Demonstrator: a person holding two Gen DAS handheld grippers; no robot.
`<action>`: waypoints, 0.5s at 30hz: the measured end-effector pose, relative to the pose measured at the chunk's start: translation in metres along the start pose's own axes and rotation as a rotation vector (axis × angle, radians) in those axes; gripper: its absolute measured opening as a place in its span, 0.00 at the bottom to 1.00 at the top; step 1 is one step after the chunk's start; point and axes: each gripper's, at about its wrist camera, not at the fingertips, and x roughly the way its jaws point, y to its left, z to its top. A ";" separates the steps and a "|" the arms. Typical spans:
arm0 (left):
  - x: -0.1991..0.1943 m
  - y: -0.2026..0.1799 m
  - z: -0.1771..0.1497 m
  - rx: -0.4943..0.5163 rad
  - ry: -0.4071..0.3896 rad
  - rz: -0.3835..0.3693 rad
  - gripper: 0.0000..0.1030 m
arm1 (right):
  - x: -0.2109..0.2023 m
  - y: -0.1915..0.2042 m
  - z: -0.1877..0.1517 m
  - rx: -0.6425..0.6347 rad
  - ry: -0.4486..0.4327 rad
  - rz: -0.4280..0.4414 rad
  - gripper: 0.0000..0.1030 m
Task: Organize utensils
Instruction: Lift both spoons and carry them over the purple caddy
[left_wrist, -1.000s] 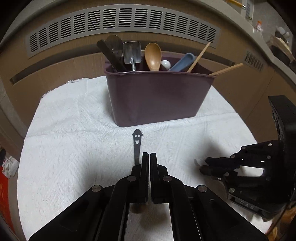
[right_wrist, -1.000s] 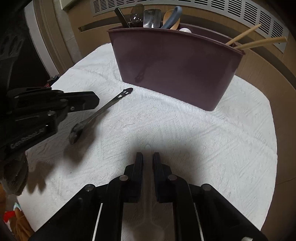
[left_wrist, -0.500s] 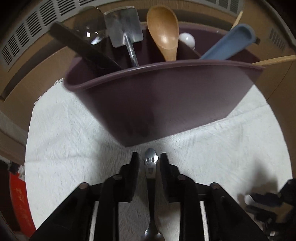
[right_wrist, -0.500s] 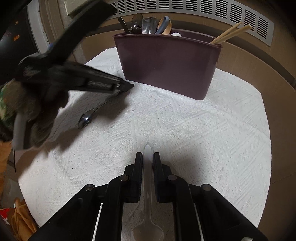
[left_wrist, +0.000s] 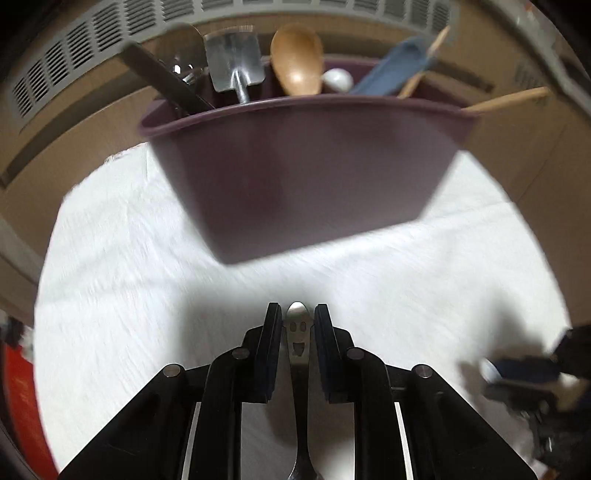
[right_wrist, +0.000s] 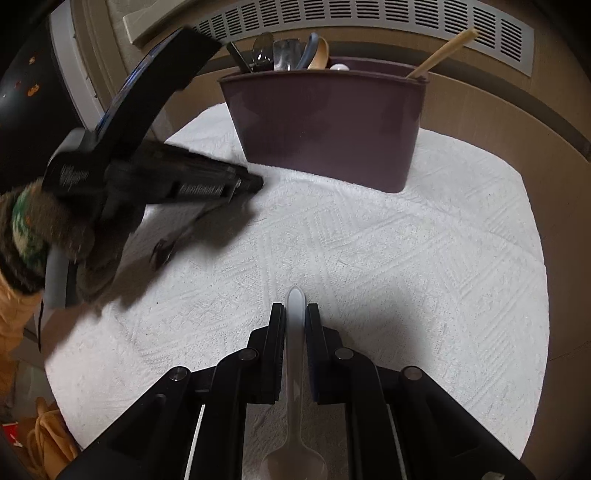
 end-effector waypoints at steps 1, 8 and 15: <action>-0.010 -0.002 -0.006 -0.007 -0.027 -0.010 0.18 | -0.004 0.000 0.000 0.003 -0.007 0.008 0.11; -0.095 -0.005 -0.035 -0.077 -0.230 -0.062 0.18 | -0.039 -0.002 0.000 0.027 -0.074 0.016 0.11; -0.147 -0.008 -0.036 -0.066 -0.354 -0.056 0.18 | -0.068 0.008 0.004 0.046 -0.134 0.016 0.10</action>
